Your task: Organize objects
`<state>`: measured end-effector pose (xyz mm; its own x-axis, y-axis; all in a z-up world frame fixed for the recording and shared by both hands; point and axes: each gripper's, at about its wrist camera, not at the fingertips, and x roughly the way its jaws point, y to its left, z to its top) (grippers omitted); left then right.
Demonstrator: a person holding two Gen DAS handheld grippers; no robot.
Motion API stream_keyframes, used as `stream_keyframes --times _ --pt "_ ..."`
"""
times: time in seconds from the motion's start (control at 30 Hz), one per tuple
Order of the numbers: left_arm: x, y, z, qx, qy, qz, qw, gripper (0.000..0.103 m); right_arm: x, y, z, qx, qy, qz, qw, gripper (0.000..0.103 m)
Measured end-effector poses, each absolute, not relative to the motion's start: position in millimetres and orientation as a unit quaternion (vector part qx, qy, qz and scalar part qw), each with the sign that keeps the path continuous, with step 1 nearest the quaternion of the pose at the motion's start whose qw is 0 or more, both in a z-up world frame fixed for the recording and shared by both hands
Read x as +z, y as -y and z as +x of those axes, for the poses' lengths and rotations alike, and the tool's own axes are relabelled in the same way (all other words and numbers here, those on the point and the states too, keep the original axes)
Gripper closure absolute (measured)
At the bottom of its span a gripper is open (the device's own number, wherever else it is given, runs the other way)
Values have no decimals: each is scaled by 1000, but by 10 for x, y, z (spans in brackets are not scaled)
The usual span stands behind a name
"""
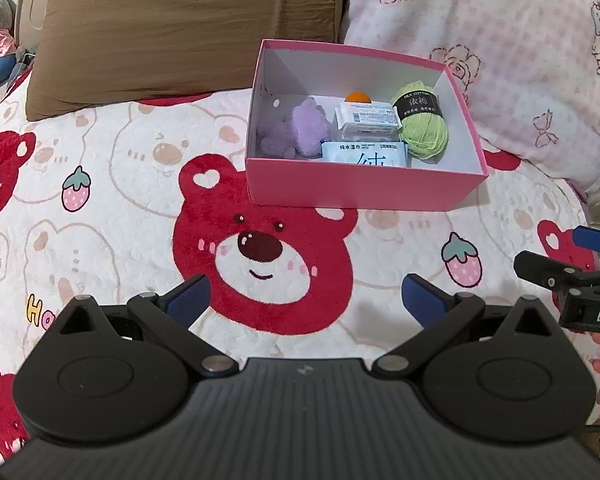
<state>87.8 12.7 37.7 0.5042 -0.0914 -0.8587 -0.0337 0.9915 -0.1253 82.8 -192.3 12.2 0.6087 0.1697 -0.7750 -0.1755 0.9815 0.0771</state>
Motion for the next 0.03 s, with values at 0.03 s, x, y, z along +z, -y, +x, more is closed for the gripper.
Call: stream_keyframes --times 0.03 --pt "376 -123 875 -18 -499 -59 864 0 120 1924 829 96 -432 -4 897 0"
